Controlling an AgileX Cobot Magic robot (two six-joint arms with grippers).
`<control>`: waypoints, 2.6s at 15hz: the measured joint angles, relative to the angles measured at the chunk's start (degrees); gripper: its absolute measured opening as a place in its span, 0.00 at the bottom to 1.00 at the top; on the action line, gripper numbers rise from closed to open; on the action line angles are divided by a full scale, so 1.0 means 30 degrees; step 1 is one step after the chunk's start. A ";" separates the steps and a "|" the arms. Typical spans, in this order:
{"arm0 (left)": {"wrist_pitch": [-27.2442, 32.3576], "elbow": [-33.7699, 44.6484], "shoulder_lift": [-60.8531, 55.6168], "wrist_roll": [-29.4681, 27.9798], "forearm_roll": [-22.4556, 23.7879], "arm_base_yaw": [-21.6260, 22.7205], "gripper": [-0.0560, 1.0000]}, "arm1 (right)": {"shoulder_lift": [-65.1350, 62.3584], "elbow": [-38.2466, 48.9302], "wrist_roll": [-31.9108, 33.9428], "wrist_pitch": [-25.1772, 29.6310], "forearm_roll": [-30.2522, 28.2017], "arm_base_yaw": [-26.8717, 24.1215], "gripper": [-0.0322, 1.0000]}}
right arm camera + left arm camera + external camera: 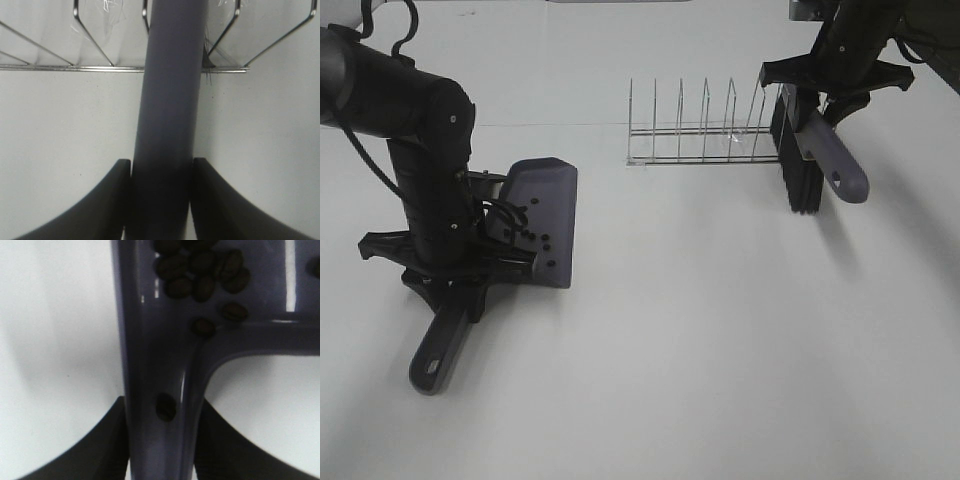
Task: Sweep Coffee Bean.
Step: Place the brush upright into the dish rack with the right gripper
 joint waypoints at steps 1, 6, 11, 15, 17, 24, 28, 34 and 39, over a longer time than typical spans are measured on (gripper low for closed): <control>0.0000 0.0000 0.0000 0.0000 0.0000 0.0000 0.36 | 0.0000 0.0000 0.0057 -0.0210 -0.0057 0.0000 0.31; 0.0000 0.0000 0.0000 0.0000 0.0000 0.0000 0.36 | -0.0095 0.0000 0.0344 -0.0955 -0.0382 0.0000 0.30; 0.0000 0.0000 0.0000 0.0000 -0.0019 0.0000 0.36 | -0.0993 0.0000 0.0344 -0.0993 -0.0745 0.0000 0.30; 0.0000 0.0000 0.0000 0.0000 -0.0038 0.0000 0.36 | -0.1070 0.0000 -0.0210 0.0057 -0.0688 0.0000 0.30; 0.0000 0.0000 0.0000 0.0000 -0.0038 0.0000 0.36 | -0.1070 0.0000 -0.0783 0.1127 -0.0497 0.0000 0.30; 0.0019 0.0000 0.0000 0.0000 -0.0038 0.0000 0.36 | -0.2196 0.0000 -0.0688 -0.0401 -0.0573 0.0000 0.30; 0.0019 0.0000 0.0000 0.0000 -0.0057 0.0000 0.36 | -0.2196 0.0000 -0.0458 -0.1165 -0.0516 0.0000 0.30; 0.0000 0.0000 0.0000 0.0000 -0.0057 0.0000 0.36 | -0.1642 0.0172 0.0019 -0.2005 -0.0821 0.0000 0.30; 0.0000 0.0000 0.0000 0.0000 -0.0057 0.0000 0.36 | -0.0668 0.0172 0.0019 -0.0936 -0.0630 0.0000 0.30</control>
